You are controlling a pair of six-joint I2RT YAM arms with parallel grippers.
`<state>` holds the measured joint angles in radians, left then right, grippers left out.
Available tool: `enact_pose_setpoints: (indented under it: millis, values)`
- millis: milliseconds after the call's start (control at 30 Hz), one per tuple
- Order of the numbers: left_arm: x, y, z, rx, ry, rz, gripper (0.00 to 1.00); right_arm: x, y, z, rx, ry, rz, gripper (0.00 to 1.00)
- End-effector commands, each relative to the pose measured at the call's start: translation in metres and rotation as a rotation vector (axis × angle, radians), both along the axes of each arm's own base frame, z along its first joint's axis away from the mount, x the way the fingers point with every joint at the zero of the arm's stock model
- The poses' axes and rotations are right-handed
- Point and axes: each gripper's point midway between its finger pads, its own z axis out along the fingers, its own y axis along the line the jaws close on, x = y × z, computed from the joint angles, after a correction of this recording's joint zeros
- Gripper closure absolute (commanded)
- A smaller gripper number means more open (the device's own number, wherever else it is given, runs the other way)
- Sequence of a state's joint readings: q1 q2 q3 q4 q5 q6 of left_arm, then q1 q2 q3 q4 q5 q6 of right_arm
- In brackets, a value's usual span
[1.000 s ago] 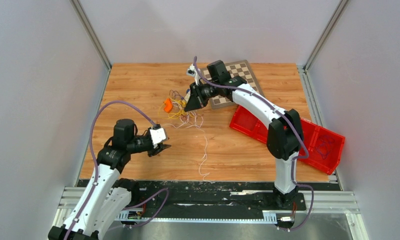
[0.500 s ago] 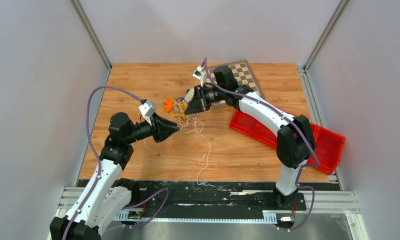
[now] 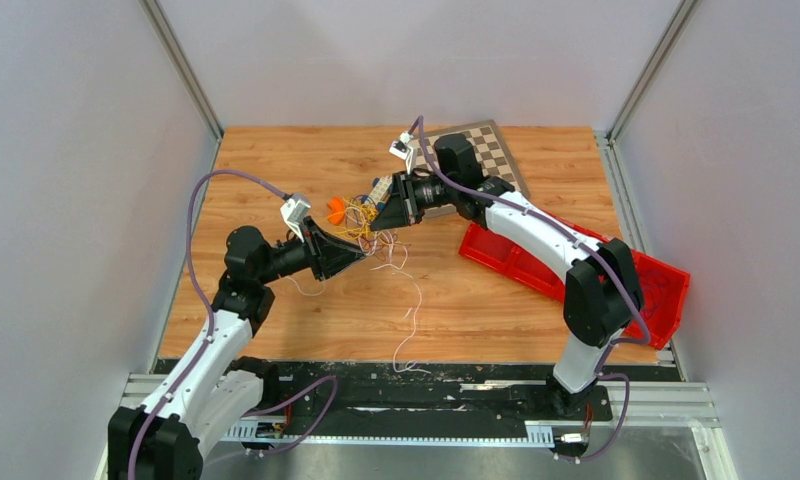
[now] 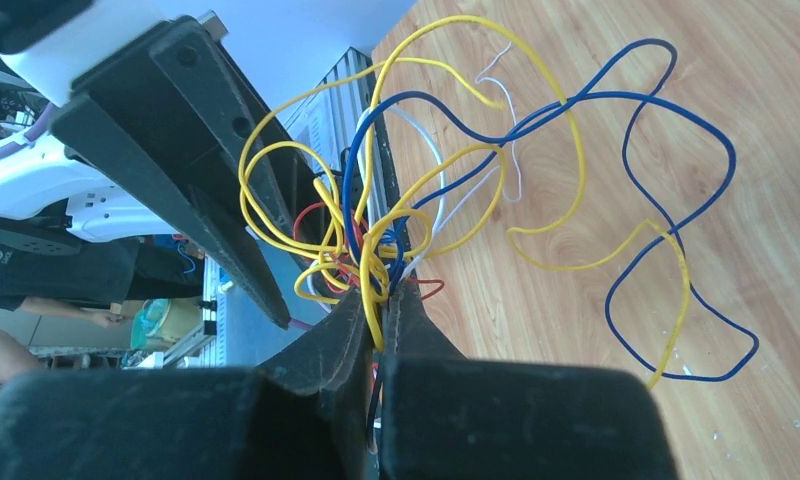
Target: Untangle the cables
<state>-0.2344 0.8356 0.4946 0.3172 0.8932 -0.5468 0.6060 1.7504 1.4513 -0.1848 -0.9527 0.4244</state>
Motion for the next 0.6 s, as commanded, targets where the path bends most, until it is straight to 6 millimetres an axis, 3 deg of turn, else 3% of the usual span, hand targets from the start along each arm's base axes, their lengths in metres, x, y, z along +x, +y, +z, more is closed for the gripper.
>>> enact_pose_setpoints:
  millis: [0, 400, 567]
  values:
    - [-0.0026, -0.0046, 0.0286, -0.051, -0.066, -0.037, 0.66, -0.0102, 0.0012, 0.0237, 0.054, -0.03, 0.018, 1.0]
    - [0.0063, -0.007, 0.0262, -0.089, 0.005, -0.022, 0.62, -0.0161, 0.0072, 0.0274, 0.072, -0.013, 0.032, 1.0]
    - [0.0056, -0.008, 0.033, -0.105, -0.008, -0.032, 0.7, -0.0138, 0.0079, 0.0231, 0.064, -0.009, 0.021, 1.0]
